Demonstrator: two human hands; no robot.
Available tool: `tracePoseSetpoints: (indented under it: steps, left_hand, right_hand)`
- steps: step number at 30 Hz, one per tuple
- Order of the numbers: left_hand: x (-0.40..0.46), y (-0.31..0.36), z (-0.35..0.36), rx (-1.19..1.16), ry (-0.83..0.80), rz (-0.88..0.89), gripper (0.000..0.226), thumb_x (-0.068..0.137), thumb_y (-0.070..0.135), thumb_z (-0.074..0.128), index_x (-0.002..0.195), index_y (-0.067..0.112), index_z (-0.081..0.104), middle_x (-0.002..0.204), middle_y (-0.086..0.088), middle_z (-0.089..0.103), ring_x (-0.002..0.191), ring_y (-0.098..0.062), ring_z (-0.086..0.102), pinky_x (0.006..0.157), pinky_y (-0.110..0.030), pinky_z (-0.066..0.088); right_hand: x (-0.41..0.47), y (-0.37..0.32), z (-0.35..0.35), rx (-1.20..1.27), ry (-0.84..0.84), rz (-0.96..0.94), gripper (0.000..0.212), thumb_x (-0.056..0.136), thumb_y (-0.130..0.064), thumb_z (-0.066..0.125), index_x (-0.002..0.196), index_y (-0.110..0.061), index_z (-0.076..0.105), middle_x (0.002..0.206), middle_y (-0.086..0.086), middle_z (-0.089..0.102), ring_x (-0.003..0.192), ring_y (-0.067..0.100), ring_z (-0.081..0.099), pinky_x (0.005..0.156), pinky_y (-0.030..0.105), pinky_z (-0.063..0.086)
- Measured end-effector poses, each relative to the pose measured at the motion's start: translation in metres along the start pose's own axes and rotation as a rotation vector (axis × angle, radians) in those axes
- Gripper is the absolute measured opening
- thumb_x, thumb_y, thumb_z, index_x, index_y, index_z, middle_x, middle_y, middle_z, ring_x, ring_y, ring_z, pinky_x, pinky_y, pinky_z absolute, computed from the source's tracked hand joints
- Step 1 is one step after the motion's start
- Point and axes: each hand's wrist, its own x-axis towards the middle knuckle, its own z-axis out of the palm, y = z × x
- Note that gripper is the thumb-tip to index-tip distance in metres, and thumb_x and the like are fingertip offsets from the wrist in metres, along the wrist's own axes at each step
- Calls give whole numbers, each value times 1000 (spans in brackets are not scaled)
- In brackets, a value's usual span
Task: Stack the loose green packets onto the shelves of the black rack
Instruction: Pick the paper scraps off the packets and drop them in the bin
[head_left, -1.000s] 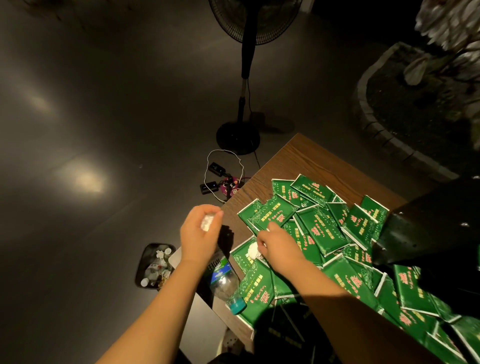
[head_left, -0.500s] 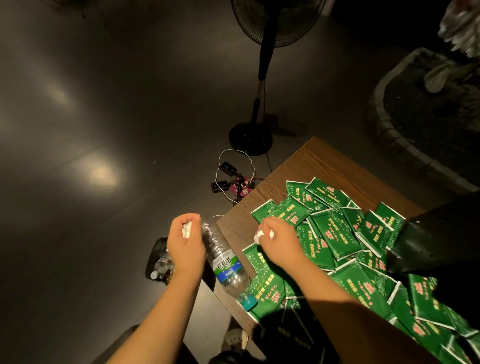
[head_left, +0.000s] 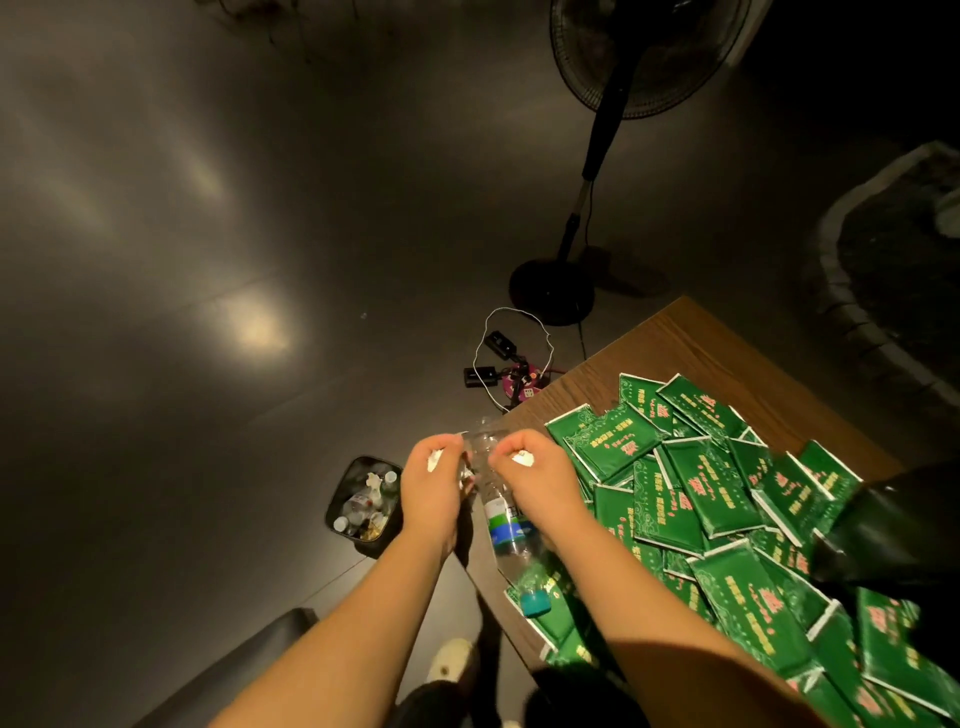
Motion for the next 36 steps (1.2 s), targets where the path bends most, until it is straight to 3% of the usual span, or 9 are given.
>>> tracePoseSetpoints:
  steps: [4, 8, 11, 18, 21, 26, 30, 32, 36]
  left_hand:
    - [14, 4, 0, -119, -100, -188, 18, 96, 22, 61, 111, 12, 65, 102, -18, 71, 90, -29, 70, 86, -45, 57]
    - [34, 7, 3, -180, -228, -345, 27, 100, 22, 56, 121, 7, 61, 108, -17, 73, 99, -29, 71, 93, -47, 56]
    - [47, 11, 3, -105, -281, -375, 25, 100, 29, 55, 117, 12, 62, 116, -13, 70, 109, -26, 67, 99, -48, 52]
    - [75, 26, -1, -16, -236, -296, 9, 98, 25, 59, 101, 19, 65, 88, 3, 70, 99, -21, 68, 97, -44, 54]
    - [77, 34, 8, -27, -276, -291, 15, 97, 29, 61, 108, 20, 67, 102, 1, 71, 100, -19, 69, 95, -42, 56]
    - [72, 33, 38, -49, -373, -271, 26, 99, 26, 57, 122, 21, 66, 122, 1, 69, 115, -14, 63, 103, -37, 50]
    - [64, 30, 52, -164, -411, -311, 34, 98, 31, 59, 129, 18, 62, 125, 2, 69, 117, -13, 63, 101, -33, 48]
    - [64, 36, 52, -105, -412, -270, 26, 97, 28, 63, 119, 14, 68, 112, 0, 74, 108, -15, 69, 93, -32, 53]
    - [75, 50, 57, 321, -320, -3, 15, 96, 24, 61, 91, 19, 74, 88, 4, 76, 87, -12, 71, 74, -25, 53]
  right_hand:
    - [9, -5, 17, 241, -41, 145, 13, 86, -9, 65, 93, -19, 69, 93, 6, 70, 77, 18, 62, 69, 35, 52]
    - [27, -11, 39, 544, -8, 209, 23, 87, 4, 59, 103, -11, 67, 97, 11, 72, 90, 20, 68, 86, 36, 56]
    - [43, -10, 44, 523, 133, 233, 23, 86, 4, 61, 101, -13, 67, 96, 7, 71, 87, 18, 67, 84, 34, 54]
    - [78, -7, 33, 383, 284, 233, 24, 86, -8, 63, 96, -29, 65, 106, -2, 70, 101, 19, 64, 81, 34, 51]
    - [86, -9, 34, 314, 299, 179, 21, 90, -17, 59, 105, -33, 60, 110, -6, 67, 107, 17, 61, 85, 33, 49]
    - [84, -12, 52, 253, 218, 107, 28, 103, -20, 43, 126, -24, 58, 120, -10, 61, 117, 10, 54, 83, 12, 41]
    - [88, -14, 55, 252, 145, 75, 34, 105, -48, 22, 127, -58, 45, 155, -19, 30, 145, 3, 21, 121, 37, 16]
    - [93, -17, 50, 109, 125, 38, 35, 104, -50, 17, 135, -61, 31, 160, -24, 11, 149, 1, 2, 123, 46, 0]
    - [96, -24, 43, 88, 233, 31, 45, 99, -59, 22, 144, -56, 17, 162, -20, -2, 150, 7, 0, 122, 45, 4]
